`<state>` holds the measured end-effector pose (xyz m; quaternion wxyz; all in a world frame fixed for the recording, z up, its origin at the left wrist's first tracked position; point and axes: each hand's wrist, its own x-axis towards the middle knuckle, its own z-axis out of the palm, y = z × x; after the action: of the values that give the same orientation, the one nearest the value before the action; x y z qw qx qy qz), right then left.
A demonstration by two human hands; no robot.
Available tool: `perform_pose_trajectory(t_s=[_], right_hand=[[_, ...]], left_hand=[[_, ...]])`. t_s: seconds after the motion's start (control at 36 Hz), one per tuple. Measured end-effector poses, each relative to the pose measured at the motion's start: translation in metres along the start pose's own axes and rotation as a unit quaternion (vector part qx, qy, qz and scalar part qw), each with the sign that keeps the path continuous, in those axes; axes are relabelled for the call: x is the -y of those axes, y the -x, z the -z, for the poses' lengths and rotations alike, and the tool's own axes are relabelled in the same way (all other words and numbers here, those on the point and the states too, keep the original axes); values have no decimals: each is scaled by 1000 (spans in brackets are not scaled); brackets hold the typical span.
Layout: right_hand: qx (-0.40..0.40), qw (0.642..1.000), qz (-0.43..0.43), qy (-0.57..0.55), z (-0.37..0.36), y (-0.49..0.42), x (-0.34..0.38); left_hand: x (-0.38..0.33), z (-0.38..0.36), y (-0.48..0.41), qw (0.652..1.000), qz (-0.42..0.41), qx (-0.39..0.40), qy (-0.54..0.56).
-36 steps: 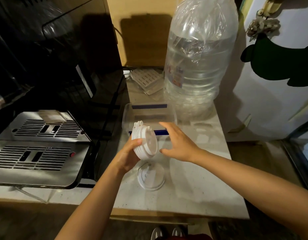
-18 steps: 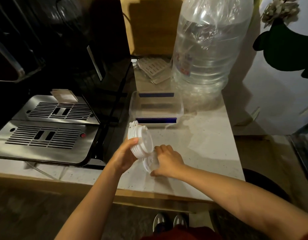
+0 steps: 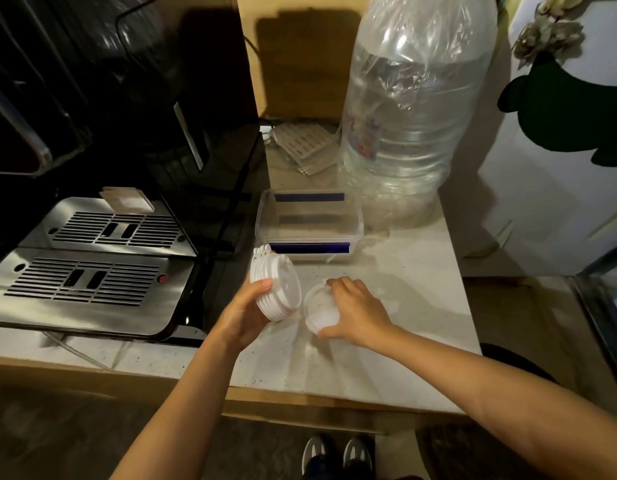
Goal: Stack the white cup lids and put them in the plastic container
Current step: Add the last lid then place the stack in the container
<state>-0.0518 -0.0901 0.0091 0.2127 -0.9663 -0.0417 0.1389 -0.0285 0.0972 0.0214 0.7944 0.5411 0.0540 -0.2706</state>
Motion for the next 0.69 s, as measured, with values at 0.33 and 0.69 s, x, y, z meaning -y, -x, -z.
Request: perform_pose_trajectory(t_s=[0.33,0.69], right_hand=[[-127,976,70,-161,76,7,-16],[-47,947,120,-296,98,-8,-8]], left_hand=[[-10,-18,-23,999,6,35,22],[-32,-53,-46,988,-42,149,-15]])
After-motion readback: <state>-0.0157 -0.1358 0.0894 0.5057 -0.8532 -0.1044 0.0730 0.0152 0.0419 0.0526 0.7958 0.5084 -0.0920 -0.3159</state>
